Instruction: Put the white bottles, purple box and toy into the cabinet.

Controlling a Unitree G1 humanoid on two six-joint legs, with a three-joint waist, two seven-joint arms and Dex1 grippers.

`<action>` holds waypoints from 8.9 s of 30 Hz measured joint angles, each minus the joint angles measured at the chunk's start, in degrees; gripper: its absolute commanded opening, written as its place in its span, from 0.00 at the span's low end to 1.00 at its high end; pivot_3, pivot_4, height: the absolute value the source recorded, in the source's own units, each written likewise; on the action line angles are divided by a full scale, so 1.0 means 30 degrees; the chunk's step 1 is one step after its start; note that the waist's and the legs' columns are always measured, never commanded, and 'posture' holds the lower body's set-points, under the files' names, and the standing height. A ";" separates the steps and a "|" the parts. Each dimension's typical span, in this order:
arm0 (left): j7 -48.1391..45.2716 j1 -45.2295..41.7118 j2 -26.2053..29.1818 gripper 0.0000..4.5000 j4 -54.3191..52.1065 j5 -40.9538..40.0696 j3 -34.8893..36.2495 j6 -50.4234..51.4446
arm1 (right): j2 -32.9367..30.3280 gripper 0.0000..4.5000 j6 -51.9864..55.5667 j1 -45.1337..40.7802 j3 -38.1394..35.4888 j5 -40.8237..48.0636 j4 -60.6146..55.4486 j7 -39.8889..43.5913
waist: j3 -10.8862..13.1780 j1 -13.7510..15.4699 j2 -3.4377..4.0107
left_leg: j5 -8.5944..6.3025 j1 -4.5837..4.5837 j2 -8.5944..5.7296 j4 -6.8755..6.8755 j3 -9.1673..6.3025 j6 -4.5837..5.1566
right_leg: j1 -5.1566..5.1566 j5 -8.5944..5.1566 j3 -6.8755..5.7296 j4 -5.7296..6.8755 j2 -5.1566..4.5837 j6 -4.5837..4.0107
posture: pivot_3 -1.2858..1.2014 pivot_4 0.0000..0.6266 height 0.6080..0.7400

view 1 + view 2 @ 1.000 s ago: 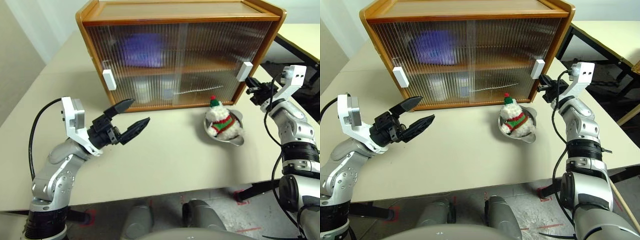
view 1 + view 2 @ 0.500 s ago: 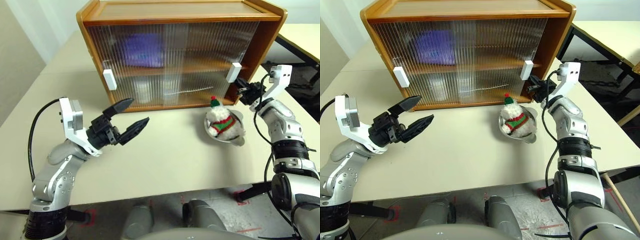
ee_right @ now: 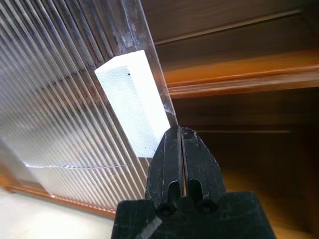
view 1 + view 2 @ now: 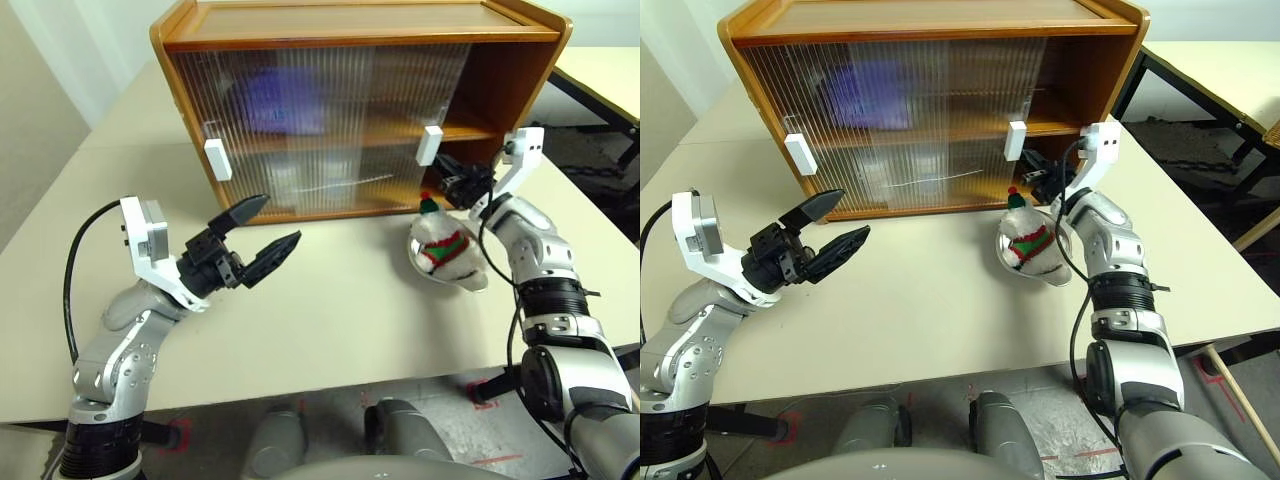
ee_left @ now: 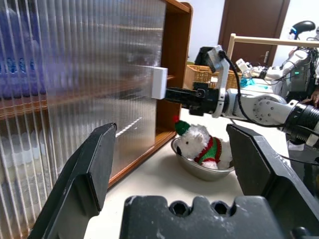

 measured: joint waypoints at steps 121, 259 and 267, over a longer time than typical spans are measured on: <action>-0.0698 -0.0789 0.0111 1.00 0.1318 0.0073 -0.0751 -0.0441 | -1.0099 0.02 1.2426 0.2002 0.6042 -0.0208 -0.6376 0.9209 | -0.0060 0.1575 -0.0149 | 0.0024 -0.0302 -0.0006 0.0305 -0.0045 0.0031 | -0.0265 0.0043 -0.0069 0.0060 -0.0007 0.0071 | 0.60 0.00 1.00; 0.0253 -0.1204 -0.0260 1.00 0.0738 0.0082 -0.1511 0.0088 | -0.6121 0.08 1.5510 0.3492 -0.5069 0.5125 0.2735 0.3297 | -0.0133 0.1532 -0.0065 | 0.0068 -0.0308 -0.0032 0.0321 -0.0031 0.0121 | -0.0231 0.0098 -0.0007 0.0042 0.0011 0.0129 | 0.61 0.00 1.00; 0.0251 -0.1215 -0.0248 1.00 0.0742 0.0082 -0.1510 0.0089 | -0.6066 0.08 1.6547 0.3663 -0.6279 0.6430 0.2682 0.3298 | -0.0133 0.1535 -0.0065 | 0.0068 -0.0313 -0.0033 0.0321 -0.0033 0.0121 | -0.0239 0.0096 -0.0005 0.0041 0.0011 0.0132 | 0.61 0.00 1.00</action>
